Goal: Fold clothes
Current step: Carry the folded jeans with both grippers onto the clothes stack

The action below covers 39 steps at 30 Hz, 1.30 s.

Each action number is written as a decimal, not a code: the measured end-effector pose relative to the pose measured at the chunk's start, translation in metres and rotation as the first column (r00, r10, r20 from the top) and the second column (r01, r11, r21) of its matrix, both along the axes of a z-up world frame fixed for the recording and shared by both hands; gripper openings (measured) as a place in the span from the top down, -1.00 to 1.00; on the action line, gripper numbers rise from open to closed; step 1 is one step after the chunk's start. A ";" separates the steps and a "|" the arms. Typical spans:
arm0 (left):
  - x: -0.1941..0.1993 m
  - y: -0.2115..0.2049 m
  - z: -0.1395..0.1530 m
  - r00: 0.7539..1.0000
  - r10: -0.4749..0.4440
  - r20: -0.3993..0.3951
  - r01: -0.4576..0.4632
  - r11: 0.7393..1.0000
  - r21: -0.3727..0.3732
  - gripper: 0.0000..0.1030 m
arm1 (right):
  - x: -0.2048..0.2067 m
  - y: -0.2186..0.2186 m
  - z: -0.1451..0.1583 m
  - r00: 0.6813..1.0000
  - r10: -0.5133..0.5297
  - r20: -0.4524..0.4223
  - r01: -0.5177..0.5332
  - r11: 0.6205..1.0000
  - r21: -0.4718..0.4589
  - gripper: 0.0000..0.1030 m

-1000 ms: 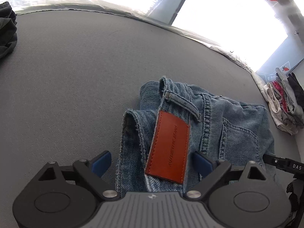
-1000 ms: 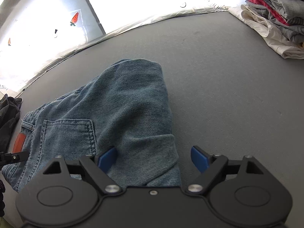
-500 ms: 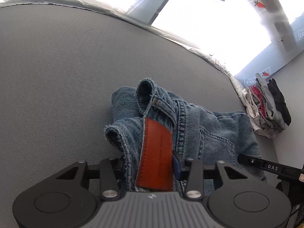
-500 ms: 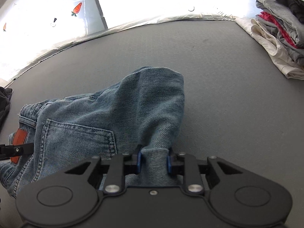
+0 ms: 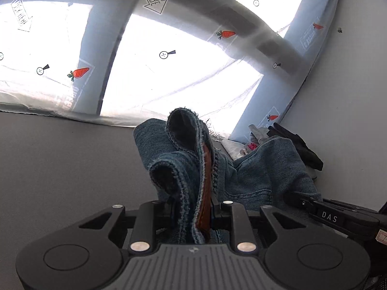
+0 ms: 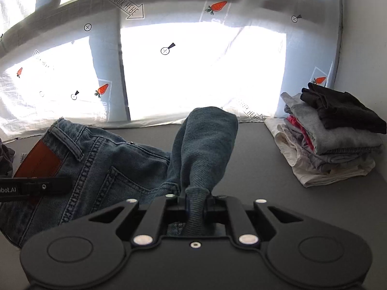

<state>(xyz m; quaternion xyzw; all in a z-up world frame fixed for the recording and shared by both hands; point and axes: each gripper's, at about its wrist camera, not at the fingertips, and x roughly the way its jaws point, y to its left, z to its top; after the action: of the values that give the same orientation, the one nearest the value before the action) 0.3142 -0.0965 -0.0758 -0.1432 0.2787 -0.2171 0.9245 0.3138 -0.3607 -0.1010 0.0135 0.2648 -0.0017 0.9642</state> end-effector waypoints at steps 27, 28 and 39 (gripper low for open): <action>0.071 -0.430 0.114 0.961 -0.031 0.276 0.077 0.985 -0.154 0.52 | 0.014 -0.413 0.143 0.851 -0.145 0.505 0.176 0.984 -0.014 0.80; 0.078 -0.437 0.115 0.960 -0.033 0.278 0.078 0.985 -0.151 0.52 | 0.019 -0.419 0.143 0.846 -0.148 0.512 0.185 0.983 -0.022 0.80; 0.153 -0.464 0.102 0.975 0.016 0.222 0.015 0.990 -0.139 0.52 | 0.115 -0.459 0.128 0.860 -0.142 0.490 0.172 0.985 -0.017 0.80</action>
<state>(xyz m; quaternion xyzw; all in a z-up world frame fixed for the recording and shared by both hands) 0.4676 -0.5601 0.0264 -0.1825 0.1574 -0.2506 0.9376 0.4287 -0.8193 0.0268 0.0058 0.0113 -0.0848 0.9963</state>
